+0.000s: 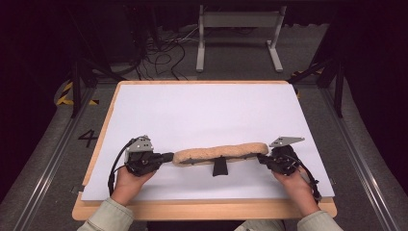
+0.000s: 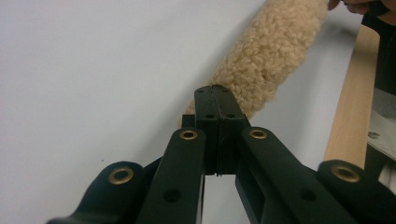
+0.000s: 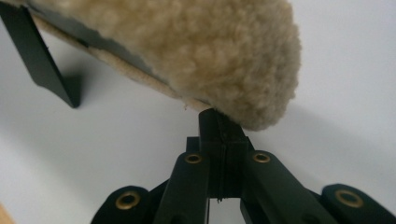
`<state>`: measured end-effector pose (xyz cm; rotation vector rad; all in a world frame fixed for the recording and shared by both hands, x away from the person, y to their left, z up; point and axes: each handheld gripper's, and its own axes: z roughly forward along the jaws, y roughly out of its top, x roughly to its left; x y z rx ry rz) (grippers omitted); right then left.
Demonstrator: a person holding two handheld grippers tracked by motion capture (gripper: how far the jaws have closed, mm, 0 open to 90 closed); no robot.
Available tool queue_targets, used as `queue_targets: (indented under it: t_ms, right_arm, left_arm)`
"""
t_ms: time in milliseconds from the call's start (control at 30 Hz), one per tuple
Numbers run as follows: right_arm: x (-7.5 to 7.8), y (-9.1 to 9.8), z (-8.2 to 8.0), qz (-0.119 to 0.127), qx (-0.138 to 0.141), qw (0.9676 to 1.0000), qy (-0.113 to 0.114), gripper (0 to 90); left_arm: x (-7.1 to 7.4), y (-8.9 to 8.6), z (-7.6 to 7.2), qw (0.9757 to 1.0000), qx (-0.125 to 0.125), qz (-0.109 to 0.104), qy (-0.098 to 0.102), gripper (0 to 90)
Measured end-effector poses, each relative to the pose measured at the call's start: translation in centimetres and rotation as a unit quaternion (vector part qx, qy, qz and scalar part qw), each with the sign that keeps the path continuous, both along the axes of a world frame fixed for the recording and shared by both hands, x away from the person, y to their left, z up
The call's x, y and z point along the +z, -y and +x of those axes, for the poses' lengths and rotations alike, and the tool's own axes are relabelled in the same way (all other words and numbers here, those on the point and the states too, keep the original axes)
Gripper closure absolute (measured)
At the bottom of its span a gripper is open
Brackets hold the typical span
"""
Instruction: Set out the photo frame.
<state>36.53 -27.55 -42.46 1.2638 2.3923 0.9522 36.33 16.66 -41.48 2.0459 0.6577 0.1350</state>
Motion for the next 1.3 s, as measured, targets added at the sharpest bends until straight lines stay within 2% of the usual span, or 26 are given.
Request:
queue_targets:
  t_ms: [200,233,600,700,767,900,1000,1100,1133,1300]
  right_arm:
    - [-0.1,-0.1,1.2,0.004,-0.016,0.9999,0.005,90.0]
    - [-0.1,-0.2,1.8,0.012,-0.018,0.9997,0.006,90.0]
    - [-0.4,-1.5,4.0,0.009,-0.033,0.9993,0.016,90.0]
    - [-0.6,-1.2,4.6,0.024,-0.047,0.9985,0.016,90.0]
    - [-0.7,-0.7,5.1,0.050,-0.059,0.9969,0.010,90.0]
    - [-0.8,-0.6,5.2,0.050,-0.062,0.9967,0.008,90.0]
    - [-0.5,-0.6,4.7,0.037,-0.059,0.9975,0.013,90.0]
    - [0.1,-0.6,3.8,0.028,-0.055,0.9979,0.021,90.0]
    - [0.1,-0.6,3.8,0.028,-0.055,0.9979,0.021,90.0]
    - [0.8,-0.4,2.8,0.025,-0.050,0.9980,0.028,90.0]
  left_arm:
    - [0.0,0.2,-0.2,0.9998,-0.020,-0.001,-0.006,90.0]
    - [0.0,0.3,-0.3,0.9996,-0.026,-0.002,-0.009,90.0]
    - [0.1,1.0,-0.7,0.9981,-0.061,0.000,-0.012,90.0]
    - [0.1,1.2,-0.8,0.9973,-0.072,0.001,-0.016,90.0]
    - [0.2,1.4,-0.8,0.9970,-0.076,0.002,-0.015,90.0]
    - [0.2,1.3,-0.8,0.9974,-0.071,0.003,-0.012,90.0]
    - [0.0,1.1,-0.6,0.9986,-0.050,0.010,-0.011,90.0]
    - [-0.5,1.3,-0.3,0.9989,-0.030,0.032,-0.016,90.0]
    - [-0.6,1.5,-0.2,0.9986,-0.030,0.039,-0.017,90.0]
    - [-0.8,2.1,-0.4,0.9975,-0.050,0.047,-0.020,90.0]
